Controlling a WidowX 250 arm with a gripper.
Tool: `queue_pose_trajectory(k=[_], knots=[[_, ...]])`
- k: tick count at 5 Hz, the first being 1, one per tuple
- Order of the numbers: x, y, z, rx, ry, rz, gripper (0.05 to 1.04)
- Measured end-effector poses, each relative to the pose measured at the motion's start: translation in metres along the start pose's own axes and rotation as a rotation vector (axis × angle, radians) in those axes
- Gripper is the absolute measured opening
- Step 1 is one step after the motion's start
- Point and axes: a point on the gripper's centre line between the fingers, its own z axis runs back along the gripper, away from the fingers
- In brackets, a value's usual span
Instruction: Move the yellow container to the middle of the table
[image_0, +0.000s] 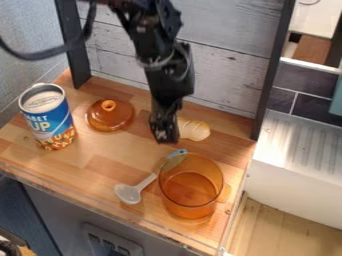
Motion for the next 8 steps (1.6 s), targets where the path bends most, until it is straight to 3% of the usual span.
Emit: queue_pose_trajectory(k=[1, 2, 6, 8], knots=[[0.011, -0.02, -0.01, -0.023, 0.028, -0.054, 1.001], [0.006, -0.036, -0.019, -0.04, 0.07, -0.075, 1.0], [0.005, -0.077, -0.053, -0.161, 0.121, -0.203, 1.0], [0.004, -0.073, -0.075, -0.217, 0.024, -0.28, 0.949]])
